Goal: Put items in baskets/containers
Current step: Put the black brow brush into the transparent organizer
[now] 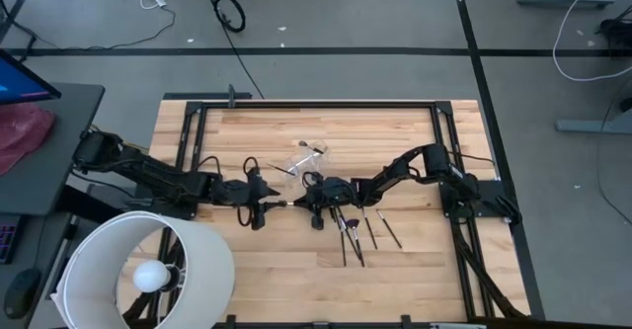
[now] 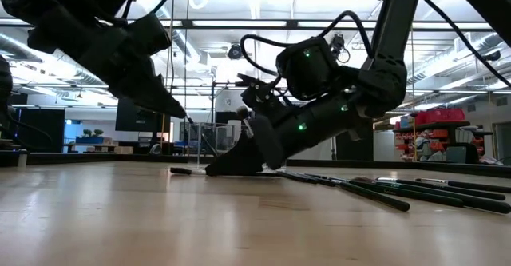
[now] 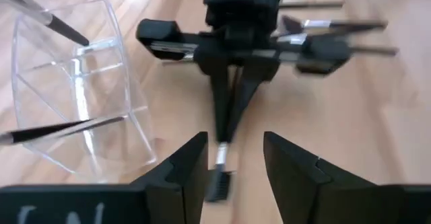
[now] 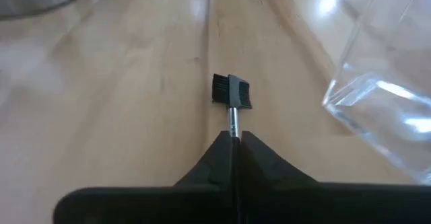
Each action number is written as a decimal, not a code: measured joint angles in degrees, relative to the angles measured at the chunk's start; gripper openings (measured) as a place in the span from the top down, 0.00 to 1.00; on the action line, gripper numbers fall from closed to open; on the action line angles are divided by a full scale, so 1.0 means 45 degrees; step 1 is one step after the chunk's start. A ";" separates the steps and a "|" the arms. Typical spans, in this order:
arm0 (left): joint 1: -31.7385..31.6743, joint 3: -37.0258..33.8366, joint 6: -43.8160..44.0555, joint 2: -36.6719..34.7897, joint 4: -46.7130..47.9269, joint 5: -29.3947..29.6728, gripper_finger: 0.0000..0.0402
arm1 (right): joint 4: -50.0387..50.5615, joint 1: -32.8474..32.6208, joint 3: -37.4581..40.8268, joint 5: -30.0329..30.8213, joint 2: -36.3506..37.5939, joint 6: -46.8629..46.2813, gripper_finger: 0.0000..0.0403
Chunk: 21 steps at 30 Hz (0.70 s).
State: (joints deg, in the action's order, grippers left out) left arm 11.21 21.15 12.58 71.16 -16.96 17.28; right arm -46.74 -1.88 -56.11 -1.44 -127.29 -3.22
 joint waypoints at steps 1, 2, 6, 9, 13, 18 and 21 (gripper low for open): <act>0.0009 0.0000 -0.0227 0.0092 0.0081 0.0064 0.62 | 0.0100 -0.0002 0.0004 -0.0211 0.0096 -0.0258 0.98; 0.0048 -0.0005 -0.0323 0.0209 0.0079 0.0099 0.61 | 0.0081 -0.0002 0.0004 -0.0431 0.0126 -0.0504 0.98; 0.0213 -0.0005 -0.0329 0.1028 0.0046 -0.0027 0.59 | -0.0042 -0.0002 0.0009 -0.0663 0.0123 -0.1120 0.97; 0.0443 -0.0005 -0.0273 0.1730 -0.0082 -0.0078 0.59 | -0.0039 0.0003 0.0009 -0.0657 0.0123 -0.1389 0.98; 0.0768 -0.0005 -0.0283 0.2558 -0.0456 0.0681 0.59 | -0.0469 0.0042 0.0006 -0.1052 0.0137 -0.1998 0.98; 0.1002 -0.0005 -0.0434 0.2971 -0.1028 0.1224 0.59 | -0.1090 0.0174 -0.0006 -0.1779 0.0158 -0.2517 0.98; 0.1068 -0.0005 -0.0689 0.2971 -0.1184 0.1576 0.59 | -0.1141 0.0265 -0.0006 -0.2095 0.0161 -0.2530 0.98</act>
State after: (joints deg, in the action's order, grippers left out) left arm 16.01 21.12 9.48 84.53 -22.29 24.37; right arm -51.88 -0.69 -56.14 -10.87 -126.56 -14.61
